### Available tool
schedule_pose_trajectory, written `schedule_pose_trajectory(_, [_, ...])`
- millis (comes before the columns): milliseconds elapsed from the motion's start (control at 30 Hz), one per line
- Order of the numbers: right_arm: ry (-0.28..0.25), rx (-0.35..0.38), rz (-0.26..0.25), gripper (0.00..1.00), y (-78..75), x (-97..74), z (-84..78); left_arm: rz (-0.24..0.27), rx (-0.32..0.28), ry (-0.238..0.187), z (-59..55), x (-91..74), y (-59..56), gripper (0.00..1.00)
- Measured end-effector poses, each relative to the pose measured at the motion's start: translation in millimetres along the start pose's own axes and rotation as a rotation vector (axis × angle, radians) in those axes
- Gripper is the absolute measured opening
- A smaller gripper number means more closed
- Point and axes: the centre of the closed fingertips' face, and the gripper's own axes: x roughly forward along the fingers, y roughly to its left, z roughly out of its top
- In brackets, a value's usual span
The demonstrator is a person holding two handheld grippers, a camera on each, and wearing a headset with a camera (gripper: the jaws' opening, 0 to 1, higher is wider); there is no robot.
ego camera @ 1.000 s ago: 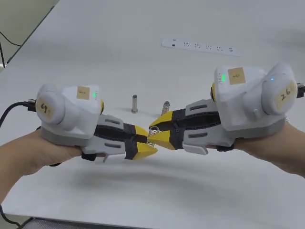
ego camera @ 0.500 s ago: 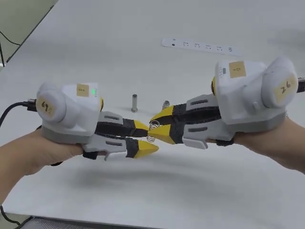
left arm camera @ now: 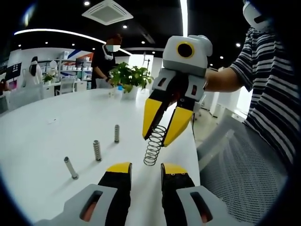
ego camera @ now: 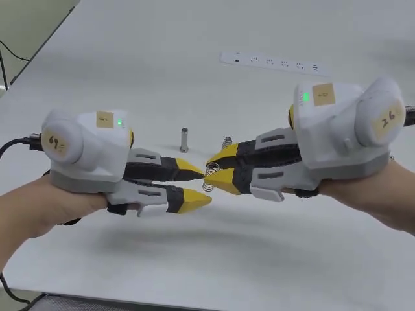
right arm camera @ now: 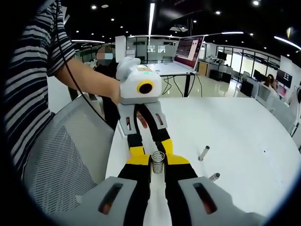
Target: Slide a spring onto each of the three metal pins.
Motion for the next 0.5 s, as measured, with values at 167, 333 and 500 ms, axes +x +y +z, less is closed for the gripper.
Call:
schedule_pose_trajectory(167, [0.002, 0.005, -0.01, 0.08, -3.7, -0.2, -0.8, 0.028, -0.006, -0.003, -0.8, -4.6, 5.7, 0.26])
schedule_pose_trajectory(333, [0.003, 0.012, -0.019, 0.08, -6.8, -0.7, -1.7, 0.045, -0.009, 0.001, -2.5, -8.0, 9.7, 0.32])
schedule_pose_trajectory(500, [0.004, 0.014, -0.032, 0.08, -10.4, -1.0, -2.2, 0.067, -0.011, 0.0, -3.6, -11.5, 13.7, 0.42])
